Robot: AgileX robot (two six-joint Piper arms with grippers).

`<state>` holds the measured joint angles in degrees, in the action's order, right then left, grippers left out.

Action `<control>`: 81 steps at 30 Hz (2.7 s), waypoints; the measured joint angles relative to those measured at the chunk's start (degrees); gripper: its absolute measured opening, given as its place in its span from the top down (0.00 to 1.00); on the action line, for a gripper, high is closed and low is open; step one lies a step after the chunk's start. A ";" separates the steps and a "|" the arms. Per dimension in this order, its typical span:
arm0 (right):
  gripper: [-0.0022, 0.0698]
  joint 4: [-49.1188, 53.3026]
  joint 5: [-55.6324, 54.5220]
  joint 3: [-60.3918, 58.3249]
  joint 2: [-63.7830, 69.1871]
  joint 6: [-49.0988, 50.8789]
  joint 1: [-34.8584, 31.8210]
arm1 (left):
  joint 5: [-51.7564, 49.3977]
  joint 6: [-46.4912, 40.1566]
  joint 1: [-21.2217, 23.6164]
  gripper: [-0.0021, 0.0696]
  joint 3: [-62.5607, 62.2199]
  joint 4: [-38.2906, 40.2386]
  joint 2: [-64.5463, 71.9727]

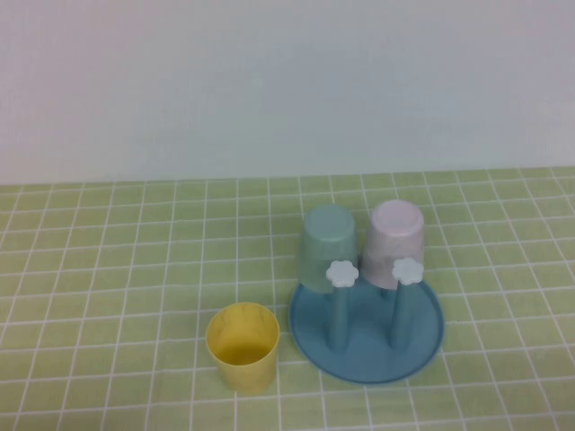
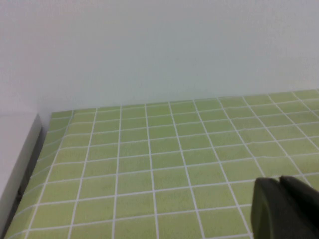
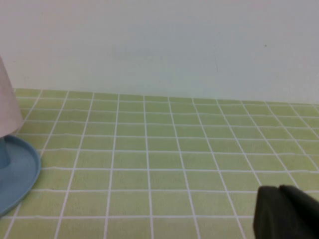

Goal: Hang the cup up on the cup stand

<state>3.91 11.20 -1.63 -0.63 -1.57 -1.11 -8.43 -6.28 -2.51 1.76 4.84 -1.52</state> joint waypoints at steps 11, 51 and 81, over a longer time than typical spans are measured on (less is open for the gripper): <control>0.97 0.00 0.00 0.00 0.00 0.00 0.00 | -0.33 0.00 0.00 0.97 0.00 0.00 0.00; 0.97 0.00 -6.75 8.67 0.00 1.57 0.00 | 2.74 -1.72 0.00 0.97 -15.75 7.58 0.82; 0.97 -14.20 24.58 22.95 33.27 -5.24 0.00 | -32.17 -31.34 -0.30 0.97 -41.03 47.59 45.00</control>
<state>-10.29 35.78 21.32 32.64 -6.81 -1.11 -40.60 -37.62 -2.81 -39.28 52.42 43.48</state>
